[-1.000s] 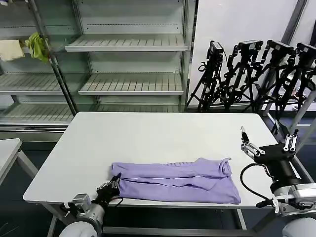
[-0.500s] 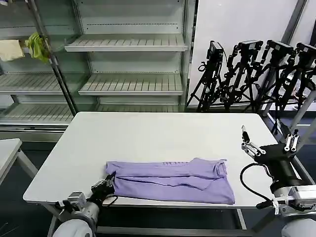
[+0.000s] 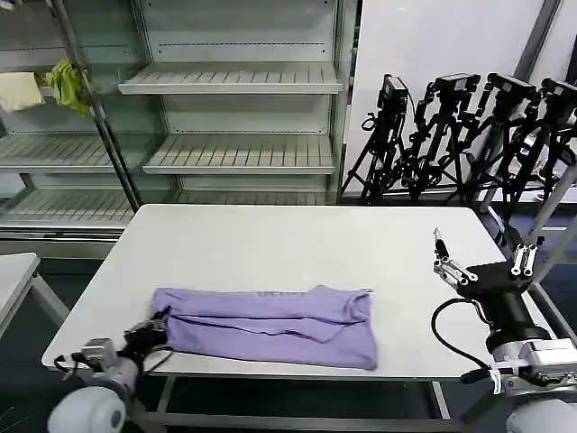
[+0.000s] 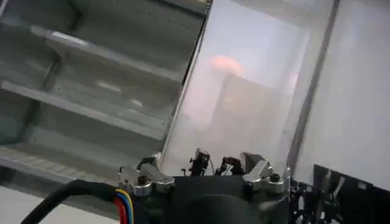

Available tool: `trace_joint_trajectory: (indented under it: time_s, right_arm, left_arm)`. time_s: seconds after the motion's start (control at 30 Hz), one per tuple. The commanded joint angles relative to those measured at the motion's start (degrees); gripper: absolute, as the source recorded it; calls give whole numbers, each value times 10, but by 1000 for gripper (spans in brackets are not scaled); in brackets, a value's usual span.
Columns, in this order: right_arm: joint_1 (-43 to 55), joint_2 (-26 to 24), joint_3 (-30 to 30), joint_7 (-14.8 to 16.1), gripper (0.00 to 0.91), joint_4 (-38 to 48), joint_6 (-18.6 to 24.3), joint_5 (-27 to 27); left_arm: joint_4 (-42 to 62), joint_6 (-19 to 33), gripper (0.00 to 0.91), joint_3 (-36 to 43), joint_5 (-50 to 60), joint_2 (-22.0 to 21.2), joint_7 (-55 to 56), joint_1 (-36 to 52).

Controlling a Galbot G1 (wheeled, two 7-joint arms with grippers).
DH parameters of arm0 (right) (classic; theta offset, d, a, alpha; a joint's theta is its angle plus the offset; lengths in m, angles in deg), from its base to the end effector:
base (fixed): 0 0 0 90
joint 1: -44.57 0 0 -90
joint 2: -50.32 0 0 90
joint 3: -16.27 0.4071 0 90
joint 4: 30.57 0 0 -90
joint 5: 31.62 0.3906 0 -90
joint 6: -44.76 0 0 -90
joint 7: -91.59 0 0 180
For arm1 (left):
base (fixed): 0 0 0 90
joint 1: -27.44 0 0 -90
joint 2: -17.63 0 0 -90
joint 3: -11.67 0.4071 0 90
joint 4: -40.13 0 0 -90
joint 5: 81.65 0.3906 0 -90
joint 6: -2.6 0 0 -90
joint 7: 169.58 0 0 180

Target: Fold and organize the clothes.

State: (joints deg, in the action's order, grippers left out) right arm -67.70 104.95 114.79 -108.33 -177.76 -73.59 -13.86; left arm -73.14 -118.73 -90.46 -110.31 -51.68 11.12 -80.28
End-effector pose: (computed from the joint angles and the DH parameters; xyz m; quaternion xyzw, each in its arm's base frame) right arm 0.1762 -0.0712 -0.1220 0.0244 0.9829 -0.1668 0.0747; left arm 0.2703 0.1599 -0.3067 0.0107 -0.9788 0.0461 0.1991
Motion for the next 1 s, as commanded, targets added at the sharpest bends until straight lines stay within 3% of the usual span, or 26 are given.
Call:
trace_joint_trajectory:
  time_s: [0.03, 0.43, 1.0]
  right_arm:
    - [2, 1, -13, 0, 907, -28, 0, -4]
    - [-3, 3, -17, -1, 907, -28, 2, -8]
    - [-27, 12, -18, -3, 907, -28, 0, -22]
  left_arm:
    - [25, 0, 10, -74, -26, 94, 1, 8]
    - [-28, -7, 10, -66, -33, 107, 6, 2]
    - [-112, -17, 10, 90, -53, -9, 25, 36]
